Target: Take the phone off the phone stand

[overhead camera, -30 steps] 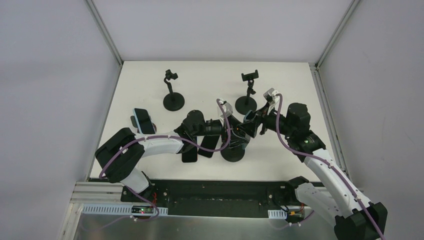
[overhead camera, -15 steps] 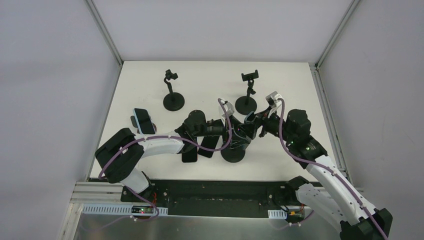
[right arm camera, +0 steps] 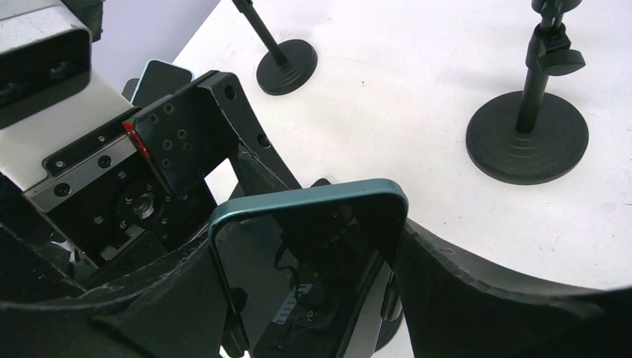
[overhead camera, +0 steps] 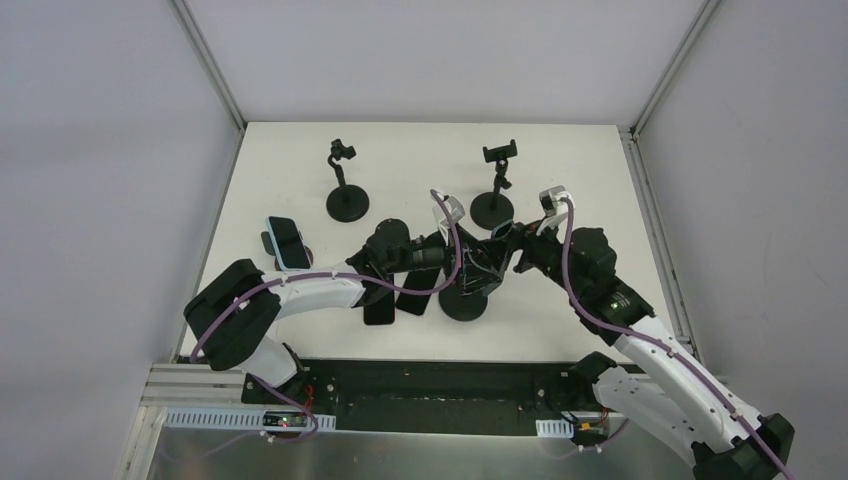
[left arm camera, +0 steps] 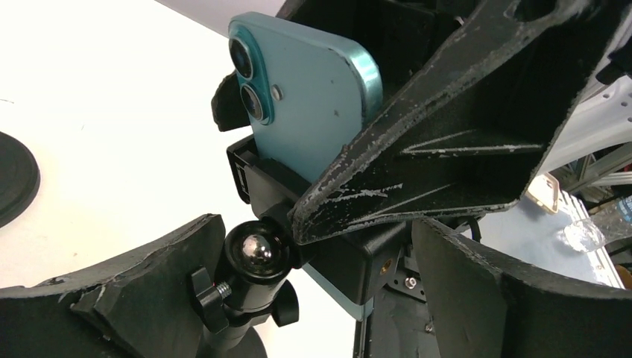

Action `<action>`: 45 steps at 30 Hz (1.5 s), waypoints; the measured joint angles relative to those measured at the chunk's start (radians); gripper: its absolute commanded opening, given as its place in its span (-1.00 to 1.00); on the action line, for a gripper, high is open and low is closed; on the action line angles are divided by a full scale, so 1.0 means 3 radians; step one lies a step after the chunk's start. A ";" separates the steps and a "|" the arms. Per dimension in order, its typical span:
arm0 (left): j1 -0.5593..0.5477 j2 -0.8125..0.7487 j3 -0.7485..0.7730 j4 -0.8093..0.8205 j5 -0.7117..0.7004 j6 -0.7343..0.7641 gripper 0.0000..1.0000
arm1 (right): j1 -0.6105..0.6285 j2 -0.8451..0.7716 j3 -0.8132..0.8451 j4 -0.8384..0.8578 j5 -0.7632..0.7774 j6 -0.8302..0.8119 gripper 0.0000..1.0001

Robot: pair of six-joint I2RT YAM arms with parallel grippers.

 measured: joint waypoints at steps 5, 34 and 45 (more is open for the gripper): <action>-0.0001 -0.0013 0.0000 -0.0015 -0.0060 -0.0045 0.87 | 0.0136 -0.0031 0.0000 -0.0032 0.0233 0.0051 -1.00; 0.0067 0.0203 0.0233 -0.0048 0.0462 0.0080 -1.00 | 0.0238 -0.0359 -0.0130 -0.0141 0.0374 -0.0034 -1.00; 0.0065 0.0095 0.0036 0.0097 0.0507 0.0172 -1.00 | -0.0320 -0.0360 -0.0242 0.0029 -0.0629 -0.0169 -1.00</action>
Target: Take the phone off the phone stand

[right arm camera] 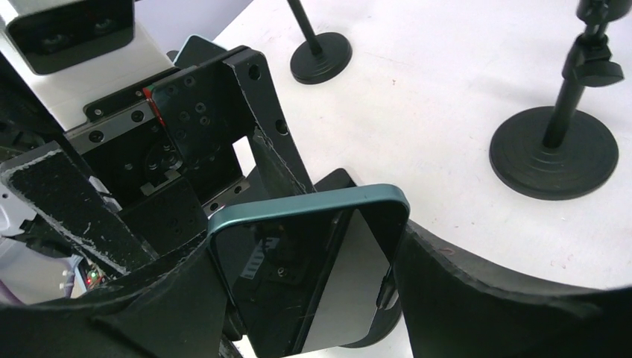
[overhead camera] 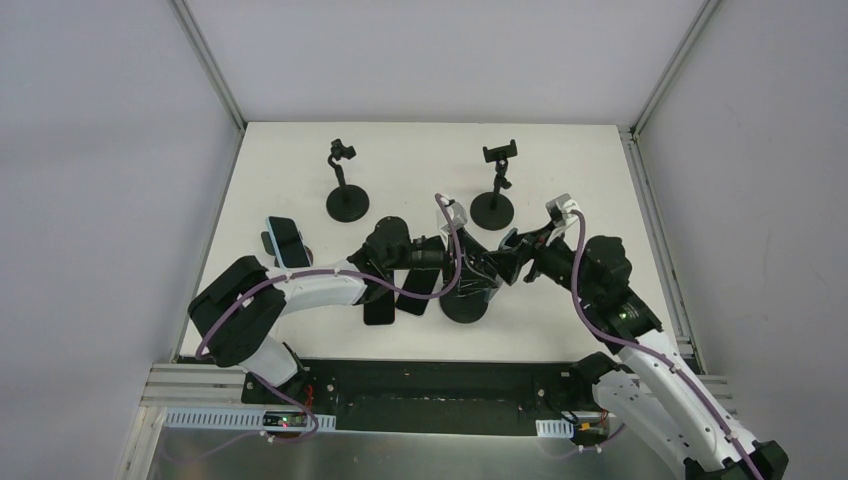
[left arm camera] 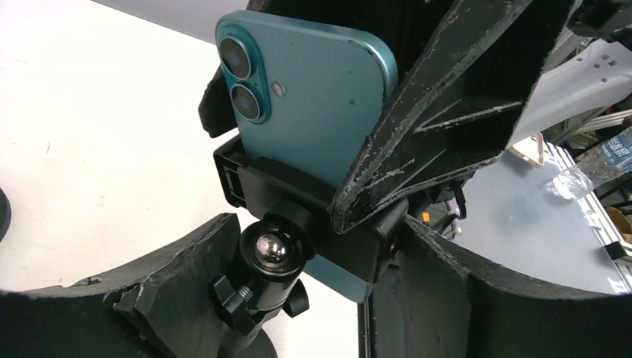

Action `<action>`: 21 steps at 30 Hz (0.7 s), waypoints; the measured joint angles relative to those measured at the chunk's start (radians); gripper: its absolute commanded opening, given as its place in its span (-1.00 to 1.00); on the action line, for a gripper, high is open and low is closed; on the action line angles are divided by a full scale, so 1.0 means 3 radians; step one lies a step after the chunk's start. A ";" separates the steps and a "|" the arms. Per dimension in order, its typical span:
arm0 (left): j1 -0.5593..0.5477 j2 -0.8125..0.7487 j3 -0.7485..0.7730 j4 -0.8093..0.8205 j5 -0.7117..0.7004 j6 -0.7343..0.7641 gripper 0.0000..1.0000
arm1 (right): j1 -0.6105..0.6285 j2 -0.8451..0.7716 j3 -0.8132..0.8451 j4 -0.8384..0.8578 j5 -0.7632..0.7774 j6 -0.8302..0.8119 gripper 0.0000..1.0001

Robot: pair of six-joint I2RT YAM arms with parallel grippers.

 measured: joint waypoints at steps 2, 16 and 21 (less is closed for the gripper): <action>0.0003 -0.0023 -0.0028 0.0004 0.0031 0.0023 -1.00 | -0.0047 0.0050 0.0000 0.0041 -0.0141 -0.0047 -1.00; 0.0047 -0.0102 -0.0106 -0.0013 -0.0018 -0.0017 0.13 | -0.0020 0.0310 0.0085 0.0179 -0.0323 -0.0093 -1.00; 0.0043 -0.0107 -0.0086 -0.0052 -0.0074 -0.0130 0.98 | 0.0291 0.0251 0.0032 0.0243 0.0219 0.0015 -1.00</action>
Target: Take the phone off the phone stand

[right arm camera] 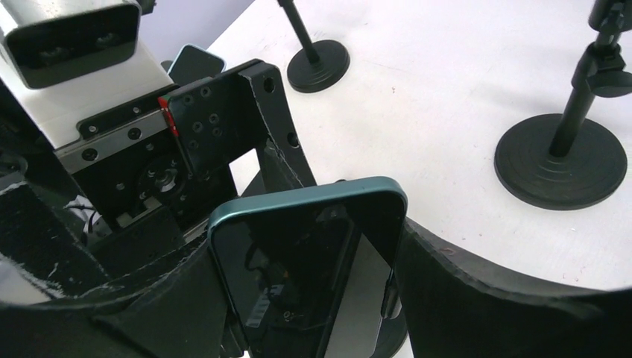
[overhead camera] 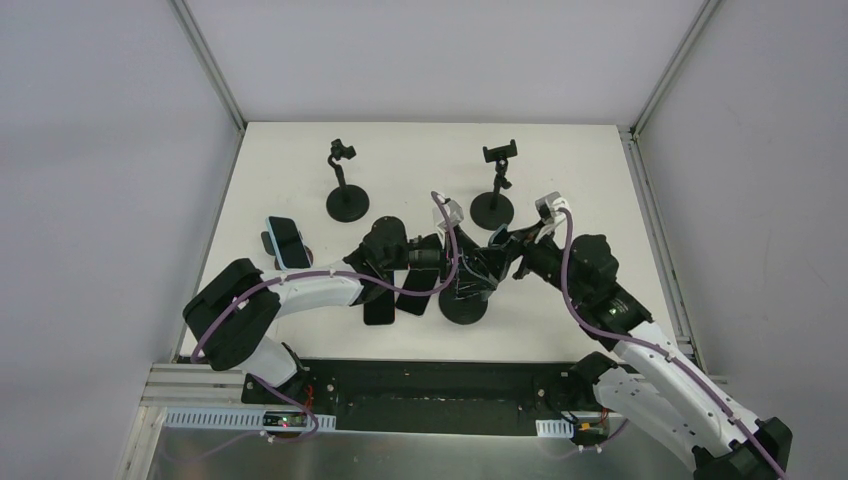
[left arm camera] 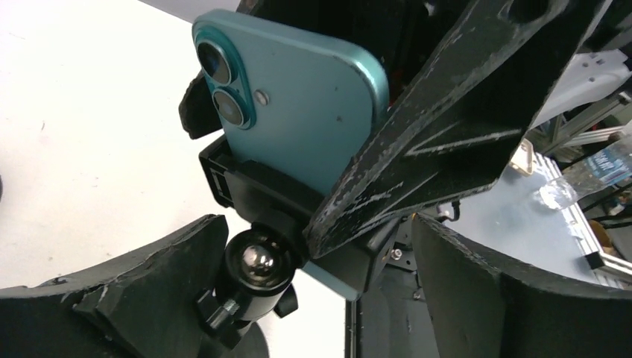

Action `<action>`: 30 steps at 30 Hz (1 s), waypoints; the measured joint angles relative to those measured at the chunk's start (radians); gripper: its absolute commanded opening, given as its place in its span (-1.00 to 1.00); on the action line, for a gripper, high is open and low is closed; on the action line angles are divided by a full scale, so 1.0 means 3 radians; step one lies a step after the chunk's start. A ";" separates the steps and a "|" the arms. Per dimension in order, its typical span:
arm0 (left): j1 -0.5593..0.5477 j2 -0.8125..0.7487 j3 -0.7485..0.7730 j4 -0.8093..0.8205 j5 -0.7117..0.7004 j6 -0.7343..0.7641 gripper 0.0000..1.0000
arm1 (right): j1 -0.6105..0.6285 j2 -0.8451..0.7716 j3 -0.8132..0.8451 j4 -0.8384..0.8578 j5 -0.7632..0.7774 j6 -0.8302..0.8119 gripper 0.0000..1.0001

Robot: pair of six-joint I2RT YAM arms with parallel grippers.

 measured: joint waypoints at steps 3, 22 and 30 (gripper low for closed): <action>-0.0004 0.0000 0.0062 -0.0048 -0.0001 -0.0100 0.98 | 0.0128 -0.0041 -0.0029 0.0018 0.0278 0.0093 -1.00; -0.0004 0.0191 0.0258 -0.0081 -0.0074 -0.0170 0.54 | 0.0420 -0.0254 -0.0051 -0.0200 0.1030 0.0417 -1.00; -0.0003 0.0229 0.0298 -0.0069 -0.0042 -0.0178 -1.00 | 0.0459 -0.0267 -0.0051 -0.0223 0.1138 0.0459 -1.00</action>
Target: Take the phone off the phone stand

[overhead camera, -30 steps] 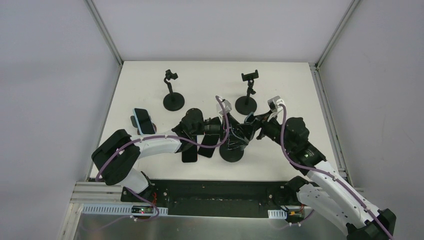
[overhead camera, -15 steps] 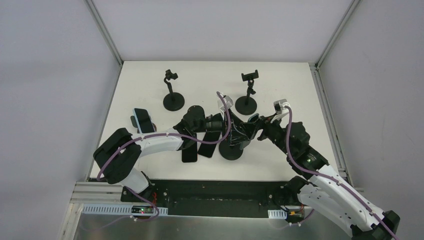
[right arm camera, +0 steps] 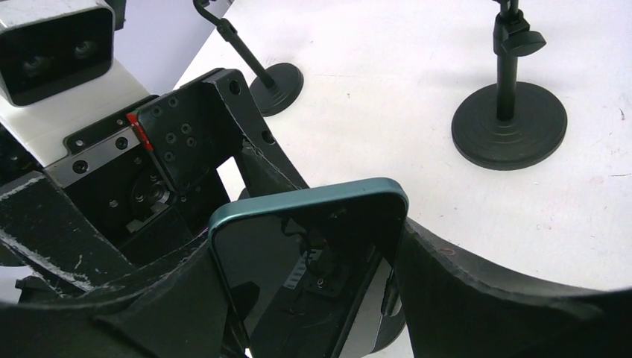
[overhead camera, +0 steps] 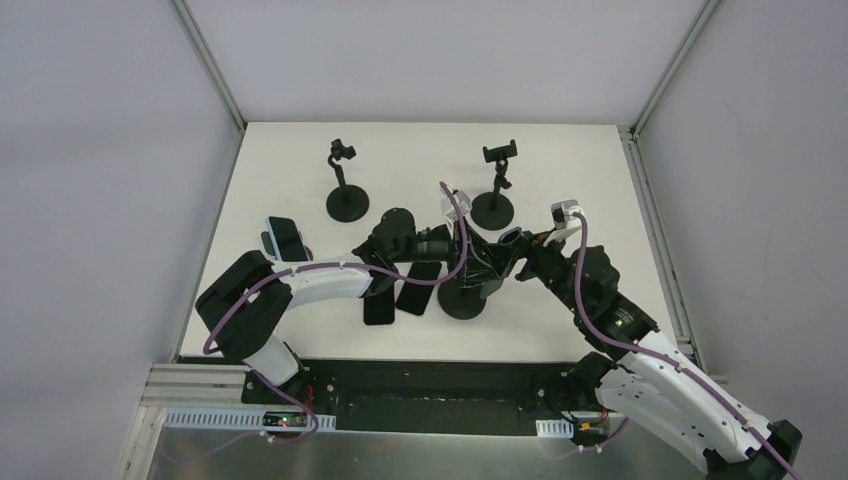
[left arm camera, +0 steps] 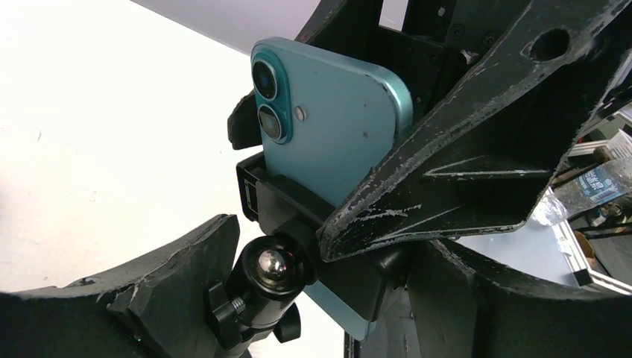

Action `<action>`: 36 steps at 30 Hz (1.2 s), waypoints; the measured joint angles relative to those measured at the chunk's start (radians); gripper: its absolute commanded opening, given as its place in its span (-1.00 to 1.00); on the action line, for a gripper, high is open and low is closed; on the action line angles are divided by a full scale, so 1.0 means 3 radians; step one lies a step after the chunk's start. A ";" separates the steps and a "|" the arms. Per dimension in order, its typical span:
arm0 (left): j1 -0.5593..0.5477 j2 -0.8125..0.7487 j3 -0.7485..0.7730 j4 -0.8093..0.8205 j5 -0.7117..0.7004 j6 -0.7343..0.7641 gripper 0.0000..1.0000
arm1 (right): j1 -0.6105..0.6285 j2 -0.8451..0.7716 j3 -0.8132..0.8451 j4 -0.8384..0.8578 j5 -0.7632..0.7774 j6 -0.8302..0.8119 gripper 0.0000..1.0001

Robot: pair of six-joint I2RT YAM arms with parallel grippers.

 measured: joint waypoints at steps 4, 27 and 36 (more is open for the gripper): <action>0.0008 0.0045 0.0046 0.0009 0.0053 -0.0008 -1.00 | 0.0000 -0.0005 0.0000 -0.0011 0.0064 0.0031 -1.00; 0.0074 -0.0136 -0.0228 0.0113 0.0081 0.0099 -1.00 | -0.0507 0.0296 -0.0169 0.0643 -0.0926 -0.0200 -1.00; 0.0118 -0.0140 -0.0233 0.0104 0.0244 0.0237 -1.00 | -0.0551 0.0479 -0.0126 0.0797 -0.1067 -0.0365 -1.00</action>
